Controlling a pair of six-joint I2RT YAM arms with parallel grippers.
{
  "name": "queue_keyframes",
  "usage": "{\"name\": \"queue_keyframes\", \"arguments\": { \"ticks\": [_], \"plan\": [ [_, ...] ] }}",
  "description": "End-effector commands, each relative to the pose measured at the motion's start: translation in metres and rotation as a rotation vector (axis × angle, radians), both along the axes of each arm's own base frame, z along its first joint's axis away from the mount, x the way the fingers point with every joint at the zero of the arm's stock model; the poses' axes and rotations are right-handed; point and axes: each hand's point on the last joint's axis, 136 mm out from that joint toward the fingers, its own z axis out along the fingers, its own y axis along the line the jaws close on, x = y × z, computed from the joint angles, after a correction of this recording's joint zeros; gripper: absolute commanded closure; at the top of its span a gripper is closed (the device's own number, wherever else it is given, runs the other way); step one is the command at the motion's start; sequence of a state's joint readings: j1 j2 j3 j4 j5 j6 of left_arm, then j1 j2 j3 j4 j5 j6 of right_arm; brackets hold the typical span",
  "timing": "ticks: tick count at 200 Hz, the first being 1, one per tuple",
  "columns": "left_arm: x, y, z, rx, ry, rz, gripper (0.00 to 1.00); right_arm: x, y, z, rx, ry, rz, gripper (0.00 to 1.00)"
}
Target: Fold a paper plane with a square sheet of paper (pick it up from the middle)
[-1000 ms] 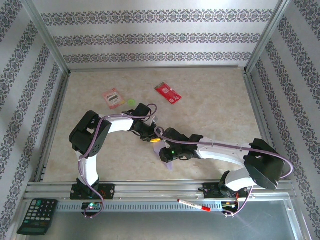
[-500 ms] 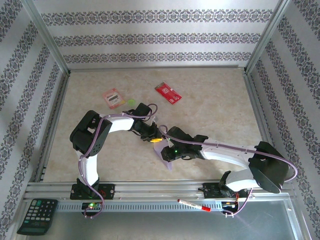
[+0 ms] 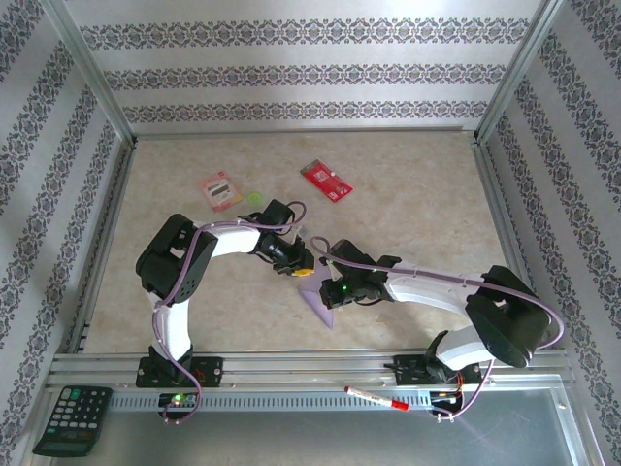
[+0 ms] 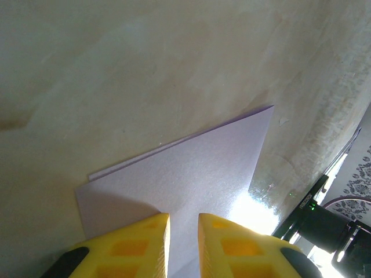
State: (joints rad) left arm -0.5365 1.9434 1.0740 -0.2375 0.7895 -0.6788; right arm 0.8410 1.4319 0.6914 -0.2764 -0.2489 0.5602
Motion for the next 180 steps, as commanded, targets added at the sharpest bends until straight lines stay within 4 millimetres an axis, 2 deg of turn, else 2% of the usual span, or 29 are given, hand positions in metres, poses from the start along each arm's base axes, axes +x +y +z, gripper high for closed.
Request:
{"name": "queue_keyframes", "arguments": {
  "ticks": [1, 68, 180],
  "plan": [
    [-0.019, 0.011, -0.03, 0.091, 0.08, -0.021, 0.8, 0.003, 0.0, -0.002, -0.003, 0.001, 0.023, 0.95],
    [-0.019, 0.012, -0.03, 0.093, 0.08, -0.02, 0.8, 0.008, -0.003, -0.011, -0.021, 0.021, 0.024, 0.93],
    [-0.02, 0.012, -0.031, 0.091, 0.084, -0.019, 0.8, 0.014, 0.0, -0.012, -0.023, 0.014, 0.038, 0.93]
  ]
}}
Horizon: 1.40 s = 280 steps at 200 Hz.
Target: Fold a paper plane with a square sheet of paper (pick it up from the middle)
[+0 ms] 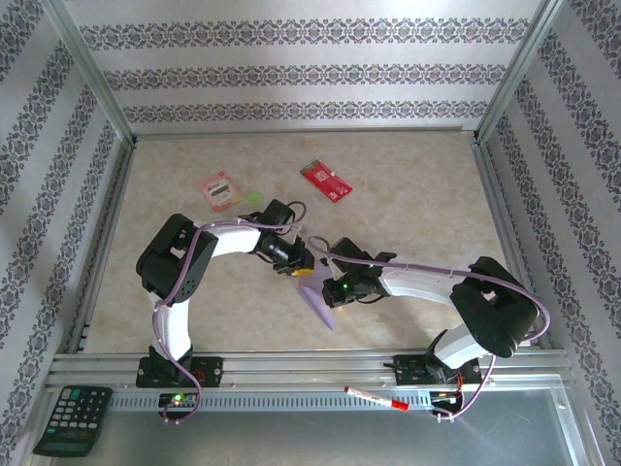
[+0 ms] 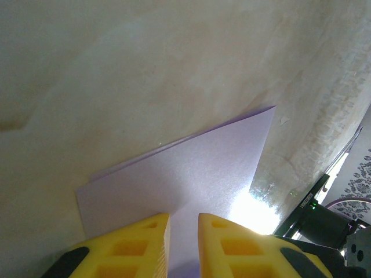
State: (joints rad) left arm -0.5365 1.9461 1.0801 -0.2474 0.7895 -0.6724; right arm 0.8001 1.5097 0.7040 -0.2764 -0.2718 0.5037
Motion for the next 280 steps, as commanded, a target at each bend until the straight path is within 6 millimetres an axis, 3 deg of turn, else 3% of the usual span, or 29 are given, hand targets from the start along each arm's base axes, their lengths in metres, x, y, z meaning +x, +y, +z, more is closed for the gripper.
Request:
{"name": "queue_keyframes", "arguments": {
  "ticks": [1, 179, 280],
  "plan": [
    [-0.02, 0.012, -0.031, 0.088, 0.083, -0.014, 0.8, 0.008, 0.007, 0.006, 0.017, -0.017, 0.02, 0.93],
    [-0.021, 0.012, -0.031, 0.09, 0.087, -0.015, 0.8, -0.001, -0.004, -0.005, -0.008, 0.009, 0.011, 0.94],
    [-0.022, 0.012, -0.031, 0.089, 0.087, -0.017, 0.79, 0.0, 0.006, -0.006, 0.021, 0.017, 0.014, 0.94]
  ]
}}
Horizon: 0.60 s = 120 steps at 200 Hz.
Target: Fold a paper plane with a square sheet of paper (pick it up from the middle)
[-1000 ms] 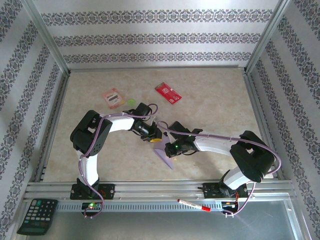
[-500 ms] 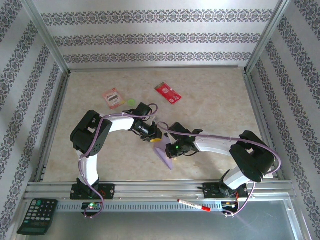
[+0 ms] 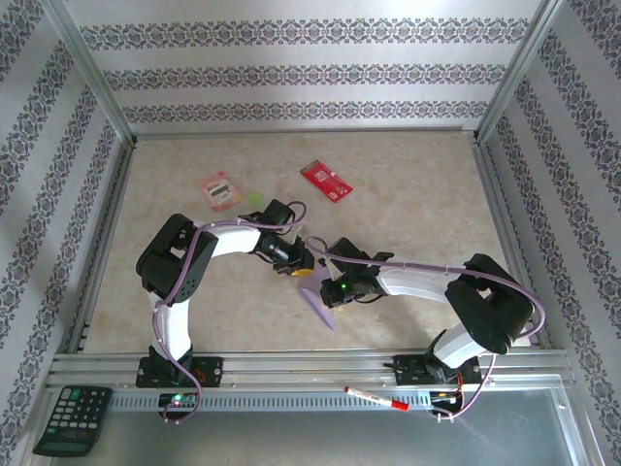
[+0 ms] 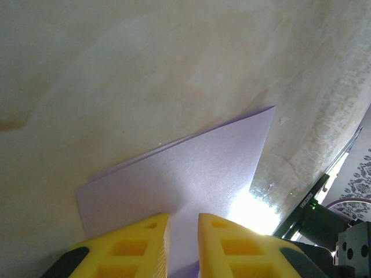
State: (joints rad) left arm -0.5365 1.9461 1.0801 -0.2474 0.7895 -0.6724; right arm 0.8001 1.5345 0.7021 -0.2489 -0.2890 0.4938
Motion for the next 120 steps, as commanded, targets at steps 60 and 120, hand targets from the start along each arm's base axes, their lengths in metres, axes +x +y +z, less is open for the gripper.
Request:
{"name": "queue_keyframes", "arguments": {
  "ticks": [60, 120],
  "plan": [
    [-0.022, 0.013, -0.031, 0.091, 0.087, -0.017, 0.79, -0.004, -0.003, -0.01, -0.007, 0.021, -0.011, 0.95],
    [-0.022, 0.013, -0.03, 0.091, 0.087, -0.014, 0.8, -0.009, -0.009, -0.018, -0.028, 0.03, -0.013, 0.95]
  ]
}}
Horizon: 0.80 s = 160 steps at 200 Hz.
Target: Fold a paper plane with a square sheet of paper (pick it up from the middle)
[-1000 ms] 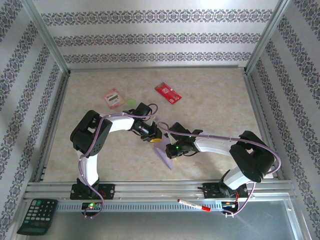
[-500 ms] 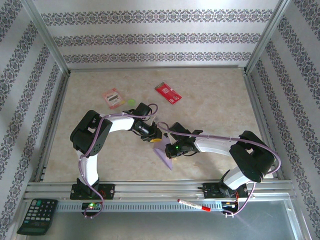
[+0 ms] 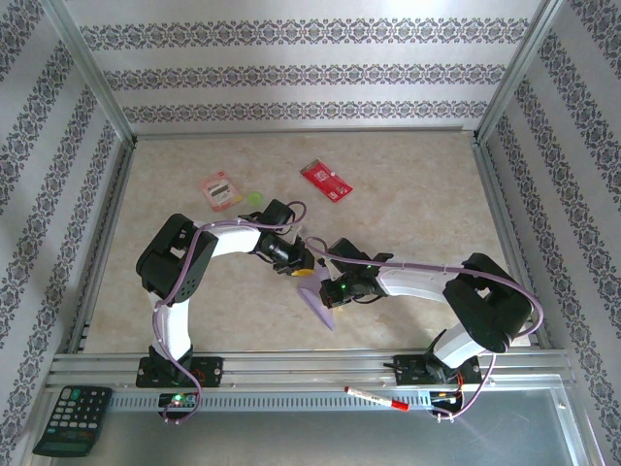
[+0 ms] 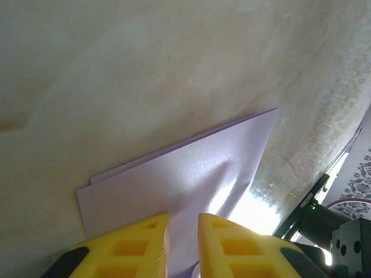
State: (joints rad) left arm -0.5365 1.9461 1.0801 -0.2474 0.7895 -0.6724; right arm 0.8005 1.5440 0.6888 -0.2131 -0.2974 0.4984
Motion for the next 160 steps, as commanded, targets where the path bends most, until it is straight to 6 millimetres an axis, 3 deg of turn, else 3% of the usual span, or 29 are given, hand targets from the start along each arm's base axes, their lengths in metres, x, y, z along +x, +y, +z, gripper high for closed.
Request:
{"name": "queue_keyframes", "arguments": {
  "ticks": [1, 86, 160],
  "plan": [
    [-0.022, 0.013, -0.03, 0.091, 0.088, -0.014, 0.8, -0.009, -0.012, -0.015, -0.044, 0.031, -0.013, 0.95],
    [-0.02, 0.012, -0.029, 0.09, 0.084, -0.012, 0.79, -0.014, -0.02, -0.02, -0.066, 0.028, -0.015, 0.96],
    [-0.007, 0.003, -0.008, 0.065, 0.045, -0.017, 0.78, -0.019, -0.025, -0.024, -0.074, 0.041, -0.021, 0.96]
  ]
}}
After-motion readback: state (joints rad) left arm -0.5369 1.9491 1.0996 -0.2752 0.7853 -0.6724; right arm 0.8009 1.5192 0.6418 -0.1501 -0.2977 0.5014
